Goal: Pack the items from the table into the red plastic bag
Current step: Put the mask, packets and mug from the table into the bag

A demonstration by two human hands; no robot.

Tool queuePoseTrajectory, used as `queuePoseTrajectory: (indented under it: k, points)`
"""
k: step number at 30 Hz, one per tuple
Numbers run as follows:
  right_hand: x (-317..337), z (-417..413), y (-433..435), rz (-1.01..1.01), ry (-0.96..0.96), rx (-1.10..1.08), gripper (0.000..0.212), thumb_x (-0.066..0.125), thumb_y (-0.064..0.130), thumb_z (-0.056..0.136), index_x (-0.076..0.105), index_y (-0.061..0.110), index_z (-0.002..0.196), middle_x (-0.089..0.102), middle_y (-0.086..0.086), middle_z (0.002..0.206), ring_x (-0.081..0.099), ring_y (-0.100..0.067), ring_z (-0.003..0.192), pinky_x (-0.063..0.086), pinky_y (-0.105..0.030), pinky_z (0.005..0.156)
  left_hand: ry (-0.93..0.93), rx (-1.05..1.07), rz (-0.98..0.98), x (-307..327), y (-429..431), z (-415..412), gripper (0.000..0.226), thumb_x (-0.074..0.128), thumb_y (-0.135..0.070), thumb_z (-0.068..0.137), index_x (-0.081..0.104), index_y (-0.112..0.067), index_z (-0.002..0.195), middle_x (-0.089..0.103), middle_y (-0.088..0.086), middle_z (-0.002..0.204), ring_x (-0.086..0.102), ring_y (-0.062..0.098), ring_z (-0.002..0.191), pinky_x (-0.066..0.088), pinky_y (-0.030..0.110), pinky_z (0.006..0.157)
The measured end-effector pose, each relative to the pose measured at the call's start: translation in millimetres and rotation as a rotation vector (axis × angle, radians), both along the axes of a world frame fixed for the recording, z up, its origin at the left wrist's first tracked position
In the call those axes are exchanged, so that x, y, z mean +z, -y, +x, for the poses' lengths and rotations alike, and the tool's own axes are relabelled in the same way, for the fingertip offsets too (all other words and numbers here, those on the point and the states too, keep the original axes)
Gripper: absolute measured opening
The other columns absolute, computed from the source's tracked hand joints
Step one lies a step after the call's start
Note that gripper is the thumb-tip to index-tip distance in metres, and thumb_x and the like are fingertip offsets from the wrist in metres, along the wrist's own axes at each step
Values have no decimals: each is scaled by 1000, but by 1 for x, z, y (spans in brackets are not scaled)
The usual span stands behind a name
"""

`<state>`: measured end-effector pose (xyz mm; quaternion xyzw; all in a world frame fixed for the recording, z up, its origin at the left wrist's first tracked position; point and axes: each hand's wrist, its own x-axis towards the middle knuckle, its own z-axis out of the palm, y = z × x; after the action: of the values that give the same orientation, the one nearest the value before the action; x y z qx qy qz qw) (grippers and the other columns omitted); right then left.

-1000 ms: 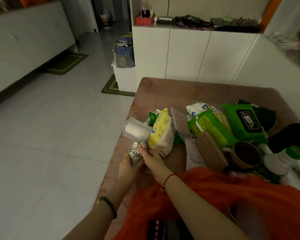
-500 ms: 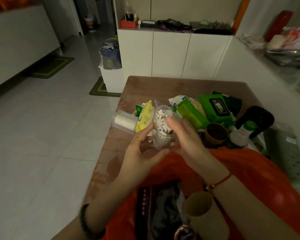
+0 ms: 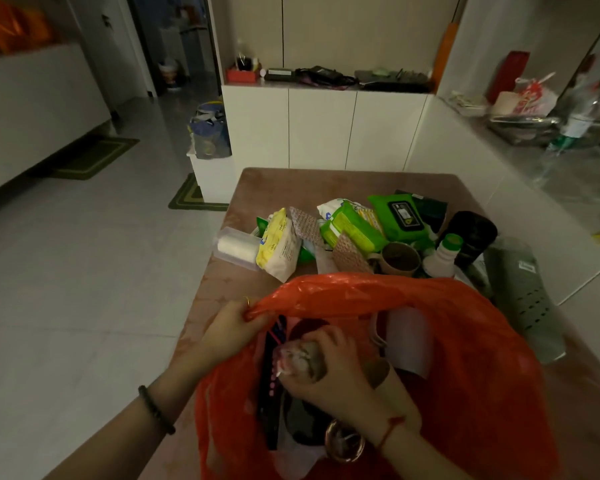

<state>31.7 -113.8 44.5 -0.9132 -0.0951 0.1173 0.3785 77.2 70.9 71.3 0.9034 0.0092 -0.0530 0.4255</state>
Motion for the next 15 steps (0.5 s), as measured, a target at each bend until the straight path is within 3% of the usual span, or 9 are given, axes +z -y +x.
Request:
queuePoseTrajectory:
  k: [2,4,6,7,9,11,13,15]
  points:
    - [-8,5,-14,-167,138,104,81,51,71,60,41,25,126,34,5,132,28,-17,122,28,-33,105,-42,-42,-57,7,5,2,29,60,-25,87,51,-25,59,56,-17,40,51,-8,41,37,7,46]
    - [-16,12,-26,-277,180,199,94,39,73,63,29,21,141,22,-1,149,15,-26,139,17,-47,115,-82,-114,-89,10,8,4,20,61,-26,86,56,-29,68,61,-23,46,55,-9,46,40,6,50]
    - [-14,18,-31,-339,187,282,91,40,69,70,20,22,146,15,-2,155,5,-26,144,6,-55,116,-109,-166,-104,12,9,5,12,63,-29,85,59,-29,73,65,-19,54,58,-8,51,43,7,56]
    - [-7,20,-30,-309,169,321,87,45,64,74,20,23,146,18,-1,154,9,-24,144,8,-53,116,-130,-181,-102,13,7,6,11,62,-32,84,59,-29,74,66,-18,56,60,-7,54,45,8,59]
    - [20,27,-17,-130,151,403,62,54,49,81,41,23,136,44,0,142,38,-18,132,30,-39,111,-166,-175,-79,15,3,11,18,58,-46,83,62,-30,75,69,-12,65,64,0,63,50,16,67]
    - [50,40,5,60,194,399,28,57,32,85,64,20,109,68,1,110,62,-11,100,49,-28,91,-141,-156,-30,15,-2,20,48,46,-72,73,66,-28,71,69,-7,67,64,5,64,52,27,71]
    - [74,62,30,219,283,213,13,59,22,85,70,21,92,71,7,83,65,-1,78,52,-19,76,-84,-112,-12,16,-2,33,74,32,-85,66,69,-21,73,68,-2,67,62,11,64,52,36,72]
    - [87,96,53,285,367,-39,12,62,15,84,69,19,94,69,9,78,63,2,71,52,-14,72,-73,-40,-19,17,6,52,72,28,-73,79,68,-16,95,69,4,85,63,18,81,49,33,78]
